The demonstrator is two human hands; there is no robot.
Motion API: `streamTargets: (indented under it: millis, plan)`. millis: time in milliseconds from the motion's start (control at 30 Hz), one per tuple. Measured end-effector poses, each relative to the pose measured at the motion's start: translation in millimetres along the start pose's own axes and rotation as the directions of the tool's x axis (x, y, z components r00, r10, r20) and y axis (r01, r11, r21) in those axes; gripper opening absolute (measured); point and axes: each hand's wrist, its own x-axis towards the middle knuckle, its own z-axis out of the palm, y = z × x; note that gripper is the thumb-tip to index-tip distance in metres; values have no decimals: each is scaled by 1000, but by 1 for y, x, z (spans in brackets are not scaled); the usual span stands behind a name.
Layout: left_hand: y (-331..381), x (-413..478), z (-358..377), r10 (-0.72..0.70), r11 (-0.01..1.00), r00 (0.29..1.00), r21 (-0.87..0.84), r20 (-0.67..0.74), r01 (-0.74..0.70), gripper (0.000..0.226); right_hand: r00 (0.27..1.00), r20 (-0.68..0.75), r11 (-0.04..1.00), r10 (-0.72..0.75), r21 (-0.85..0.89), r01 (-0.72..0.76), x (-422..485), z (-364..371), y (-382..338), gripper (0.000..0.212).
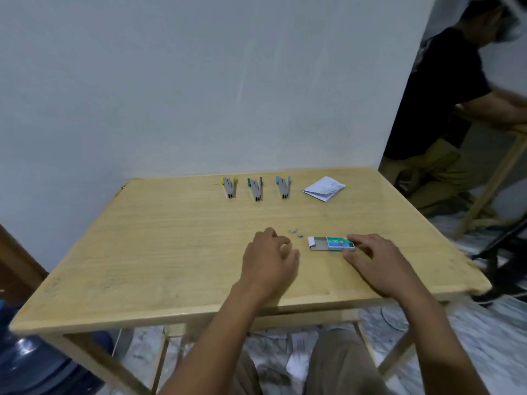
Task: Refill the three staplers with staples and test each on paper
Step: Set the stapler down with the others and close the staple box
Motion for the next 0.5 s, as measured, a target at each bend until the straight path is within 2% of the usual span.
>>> streamTargets:
  millis: [67,200,500]
  plan:
    - [15,-5,16,28,999,1000,22,-14,-28,32,1000,-4,999,-24,-40,24,1,2,3,42]
    - [27,-5,26,-8,1000,999,-25,-49,6,31,999,-26,998,-48,-51,46,4,6,8,40]
    - [24,-5,33,103,990,995,102,-10,-101,39,992,-88,994,-94,-55,90,4,14,8,34]
